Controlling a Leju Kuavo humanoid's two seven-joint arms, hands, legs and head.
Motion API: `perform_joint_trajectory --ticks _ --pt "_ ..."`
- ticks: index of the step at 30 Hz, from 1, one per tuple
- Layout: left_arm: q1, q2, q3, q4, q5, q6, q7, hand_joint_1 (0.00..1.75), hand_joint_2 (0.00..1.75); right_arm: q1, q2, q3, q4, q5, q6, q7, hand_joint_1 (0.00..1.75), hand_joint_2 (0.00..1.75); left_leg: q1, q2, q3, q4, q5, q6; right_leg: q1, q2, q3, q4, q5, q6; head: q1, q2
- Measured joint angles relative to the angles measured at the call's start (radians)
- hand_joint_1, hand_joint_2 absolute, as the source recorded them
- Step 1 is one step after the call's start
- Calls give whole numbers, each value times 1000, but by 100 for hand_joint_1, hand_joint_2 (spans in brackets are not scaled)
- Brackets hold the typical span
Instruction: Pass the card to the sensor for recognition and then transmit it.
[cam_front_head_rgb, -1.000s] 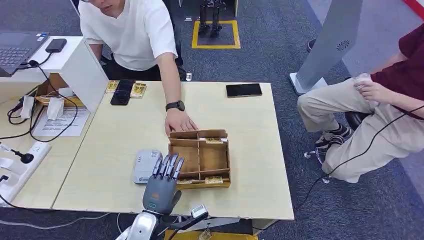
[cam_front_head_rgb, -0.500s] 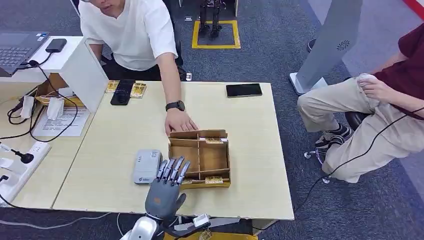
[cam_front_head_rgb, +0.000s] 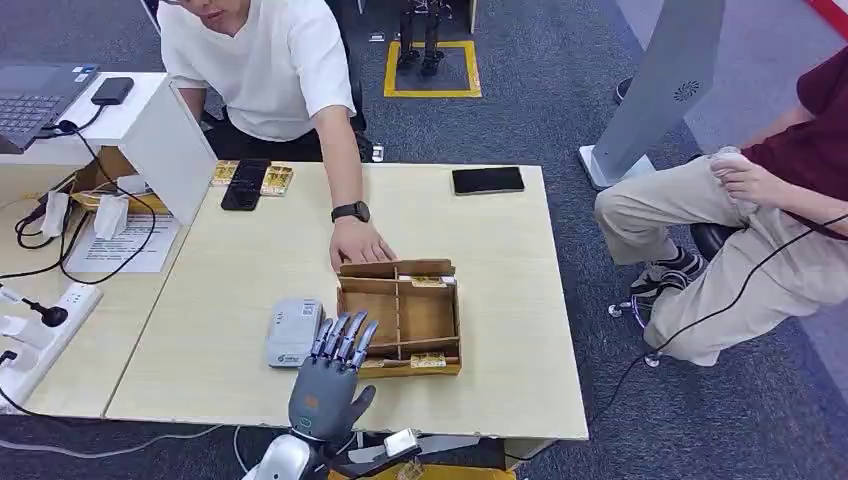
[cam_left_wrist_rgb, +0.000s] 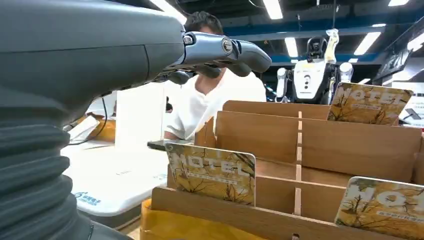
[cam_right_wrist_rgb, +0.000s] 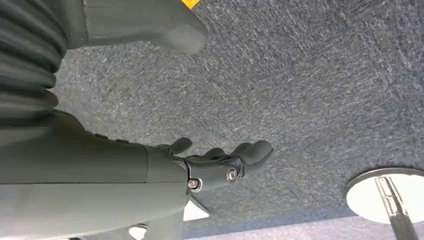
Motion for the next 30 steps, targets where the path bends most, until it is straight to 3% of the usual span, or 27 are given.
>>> perform_joint_trajectory --ticks 6,7,8,9,20,30 --pt "1 -2 6 0 0 0 0 2 175 0 0 0 0 2 0 0 0 175 0 0 0 0 0 0 0 0 0 0 0 0 0 0" --pt "1 -2 6 0 0 -1 0 17 175 0 0 0 0 2 0 0 0 175 0 0 0 0 0 0 0 0 0 0 0 0 0 0" --pt "2 -2 7 0 0 -2 0 126 175 0 0 0 0 2 0 0 0 175 0 0 0 0 0 0 0 0 0 0 0 0 0 0" --pt "2 -2 7 0 0 -4 2 175 175 0 0 0 0 3 0 0 0 175 0 0 0 0 0 0 0 0 0 0 0 0 0 0" --pt "-16 4 8 21 -49 -87 92 175 175 -1 0 0 2 3 0 -6 0 175 0 0 0 0 0 0 0 0 0 0 0 0 0 0" --pt "-49 2 -2 55 -50 -108 87 175 175 -1 0 0 4 -8 0 -9 0 175 0 0 1 0 0 0 0 0 1 0 0 0 0 0"
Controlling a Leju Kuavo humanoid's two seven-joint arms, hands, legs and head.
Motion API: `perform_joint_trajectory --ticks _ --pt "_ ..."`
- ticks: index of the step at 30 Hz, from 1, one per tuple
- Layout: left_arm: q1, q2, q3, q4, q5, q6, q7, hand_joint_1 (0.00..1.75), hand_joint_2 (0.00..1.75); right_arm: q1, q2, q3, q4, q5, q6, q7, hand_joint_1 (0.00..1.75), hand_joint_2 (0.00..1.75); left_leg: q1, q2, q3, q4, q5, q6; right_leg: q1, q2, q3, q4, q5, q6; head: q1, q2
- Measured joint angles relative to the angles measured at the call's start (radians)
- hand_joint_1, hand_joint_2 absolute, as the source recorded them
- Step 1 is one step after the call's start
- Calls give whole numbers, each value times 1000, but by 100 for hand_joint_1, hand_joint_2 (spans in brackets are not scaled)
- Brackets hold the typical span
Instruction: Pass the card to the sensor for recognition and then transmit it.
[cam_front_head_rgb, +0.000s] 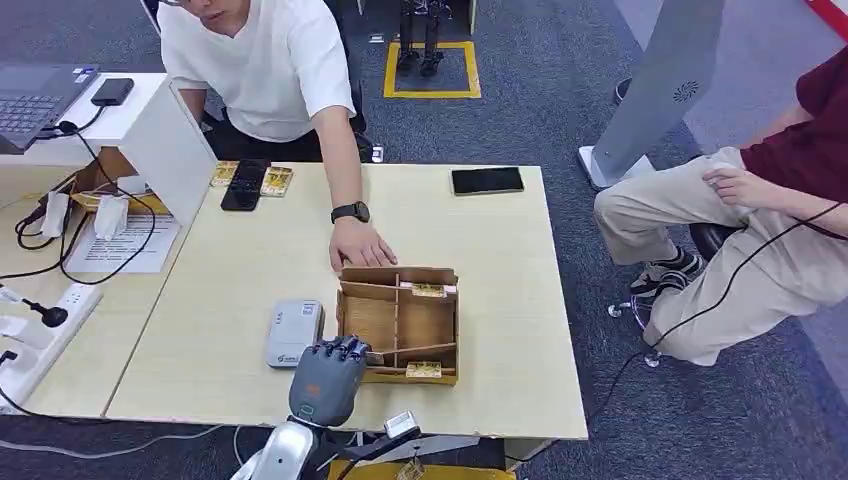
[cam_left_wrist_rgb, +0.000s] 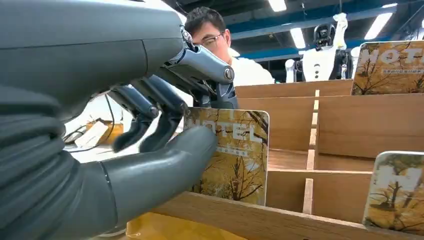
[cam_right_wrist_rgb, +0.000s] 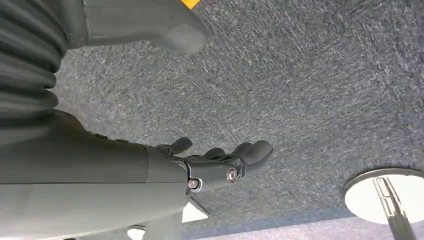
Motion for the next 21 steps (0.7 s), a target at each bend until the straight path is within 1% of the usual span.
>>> perform_joint_trajectory --ticks 5,10,12,15,18,21 --pt "-2 0 0 6 2 3 -3 175 175 0 0 1 0 -2 0 0 0 175 0 0 1 0 0 0 0 0 1 0 0 0 0 0" --pt "5 0 0 5 8 32 -22 175 175 1 0 11 0 -8 0 2 0 175 0 0 1 0 0 0 0 0 1 0 0 0 0 0" --pt "12 -1 0 5 24 49 -31 175 175 1 0 14 0 -10 0 3 0 175 0 0 1 0 0 0 0 0 1 0 0 0 0 0" --pt "23 -2 0 -7 78 76 -56 175 175 1 0 14 0 -10 0 3 0 175 0 0 1 0 0 0 0 0 1 0 0 0 0 0" --pt "35 -3 3 -28 137 89 -87 175 175 1 0 14 -1 -8 0 3 0 175 0 0 0 0 0 0 0 0 1 0 0 0 0 0" --pt "47 -3 9 -46 150 90 -97 175 175 1 0 14 -2 -6 0 3 0 175 0 0 0 0 0 0 0 0 0 0 0 0 0 0"
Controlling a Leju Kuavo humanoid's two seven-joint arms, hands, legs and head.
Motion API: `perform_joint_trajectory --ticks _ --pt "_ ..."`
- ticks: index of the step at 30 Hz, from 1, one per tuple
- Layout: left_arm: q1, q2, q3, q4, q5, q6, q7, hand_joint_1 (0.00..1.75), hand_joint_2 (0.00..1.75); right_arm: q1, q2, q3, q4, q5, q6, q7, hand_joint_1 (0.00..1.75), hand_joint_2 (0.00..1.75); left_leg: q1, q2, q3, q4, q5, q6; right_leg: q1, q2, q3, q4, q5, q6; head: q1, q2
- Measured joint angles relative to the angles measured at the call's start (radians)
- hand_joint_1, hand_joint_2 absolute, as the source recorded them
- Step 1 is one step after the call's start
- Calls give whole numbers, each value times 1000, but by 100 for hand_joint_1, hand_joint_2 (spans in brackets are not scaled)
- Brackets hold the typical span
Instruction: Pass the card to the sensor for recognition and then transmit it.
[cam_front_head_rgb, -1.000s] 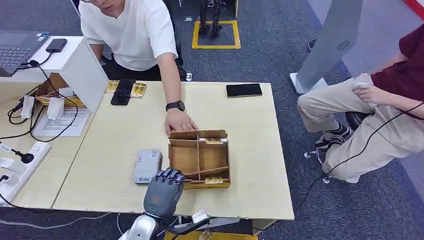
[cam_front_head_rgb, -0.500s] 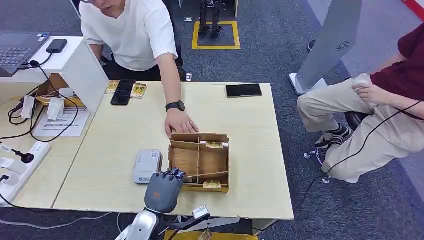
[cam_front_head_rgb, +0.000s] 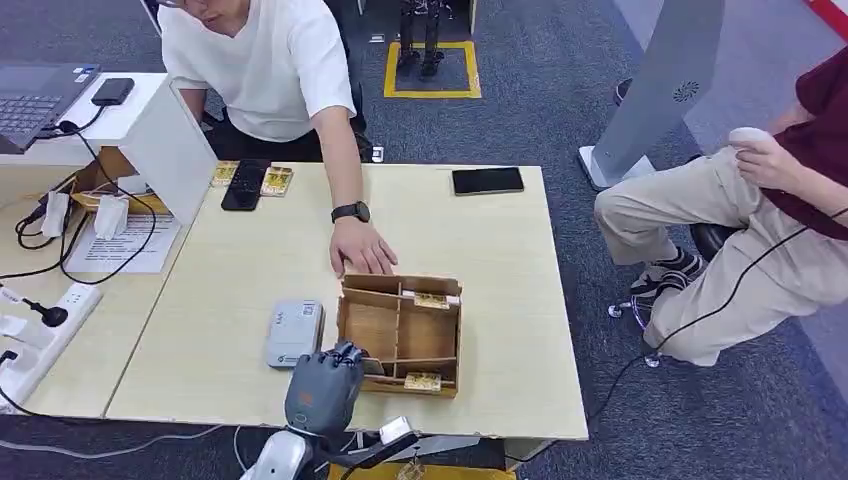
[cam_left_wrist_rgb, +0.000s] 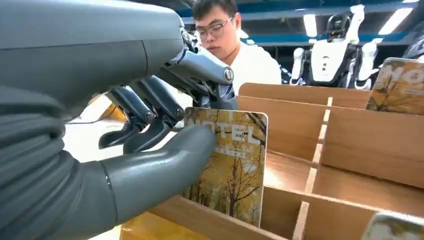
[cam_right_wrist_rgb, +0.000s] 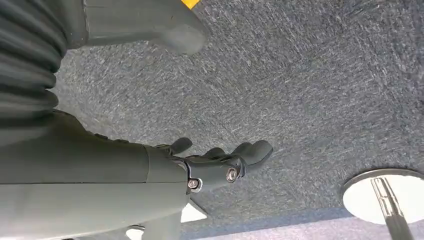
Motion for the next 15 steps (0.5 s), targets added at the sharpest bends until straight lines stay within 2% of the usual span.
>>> perform_joint_trajectory --ticks 4,8,11,15 --pt "8 0 2 -12 6 2 -4 175 175 0 0 0 0 0 0 0 0 175 0 0 0 0 0 0 0 0 0 0 0 0 0 0" --pt "24 -8 10 -34 96 15 -52 175 175 0 0 0 -2 6 0 3 0 175 0 0 0 0 0 0 0 0 0 0 0 0 0 0" --pt "34 -28 25 -107 253 23 -137 175 175 0 6 -5 -10 19 0 2 0 175 0 0 0 0 0 0 0 0 0 0 0 0 0 0" --pt "37 -50 47 -208 516 16 -270 175 175 -1 14 -30 -23 40 0 -1 0 175 0 0 0 0 0 0 0 -1 0 0 0 0 1 0"
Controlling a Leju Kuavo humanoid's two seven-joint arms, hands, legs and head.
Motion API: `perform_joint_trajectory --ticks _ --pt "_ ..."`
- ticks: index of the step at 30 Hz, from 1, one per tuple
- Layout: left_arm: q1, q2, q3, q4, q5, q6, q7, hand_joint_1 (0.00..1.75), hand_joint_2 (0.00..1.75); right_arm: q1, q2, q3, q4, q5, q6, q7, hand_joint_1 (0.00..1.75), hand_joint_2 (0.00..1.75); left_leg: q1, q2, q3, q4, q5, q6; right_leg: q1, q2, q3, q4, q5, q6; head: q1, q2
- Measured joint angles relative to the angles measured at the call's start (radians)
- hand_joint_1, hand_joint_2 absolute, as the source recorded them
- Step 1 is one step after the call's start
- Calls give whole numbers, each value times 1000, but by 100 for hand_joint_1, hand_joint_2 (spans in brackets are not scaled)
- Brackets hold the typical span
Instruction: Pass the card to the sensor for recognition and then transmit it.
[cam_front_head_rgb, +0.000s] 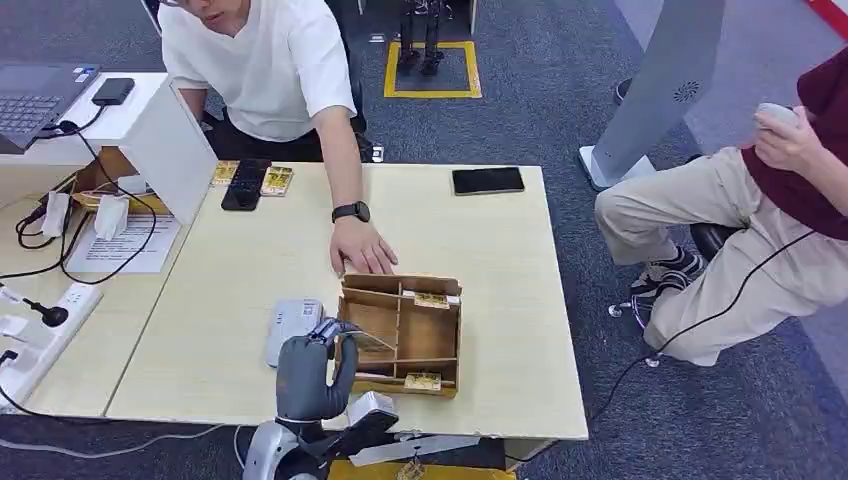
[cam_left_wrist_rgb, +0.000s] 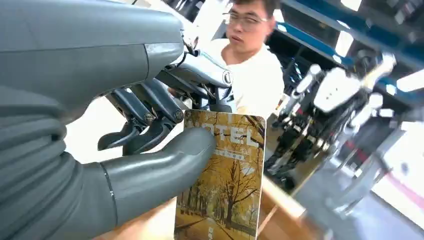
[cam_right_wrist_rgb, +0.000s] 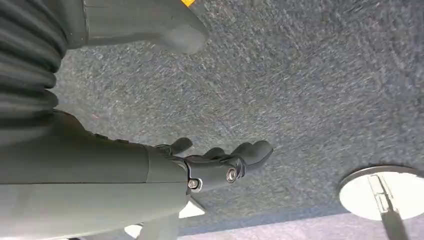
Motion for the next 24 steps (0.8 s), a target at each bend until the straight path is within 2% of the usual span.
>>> perform_joint_trajectory --ticks 2,5,11,17,24 --pt "0 -10 9 -40 84 -12 -37 175 175 -1 1 -11 -1 8 0 0 0 175 0 0 0 0 0 0 0 0 0 0 0 0 -1 0" --pt "-1 -22 16 -81 162 -33 -61 175 175 -2 0 -22 -2 13 0 -1 0 175 0 0 0 0 0 0 0 0 0 0 0 0 0 0" --pt "-4 -43 44 -123 438 -113 -120 175 175 -7 1 -43 -3 20 0 -4 0 175 0 0 0 0 0 0 0 0 0 0 0 0 -1 0" --pt "-24 -56 65 -134 539 -142 -130 175 175 -9 1 -49 -5 36 0 -11 0 175 0 0 0 0 0 0 0 0 0 0 0 0 0 0" --pt "-133 -71 106 -106 666 -178 -71 175 175 -18 0 -63 -3 81 0 -21 0 175 0 0 0 0 1 0 0 0 0 0 1 0 -1 0"
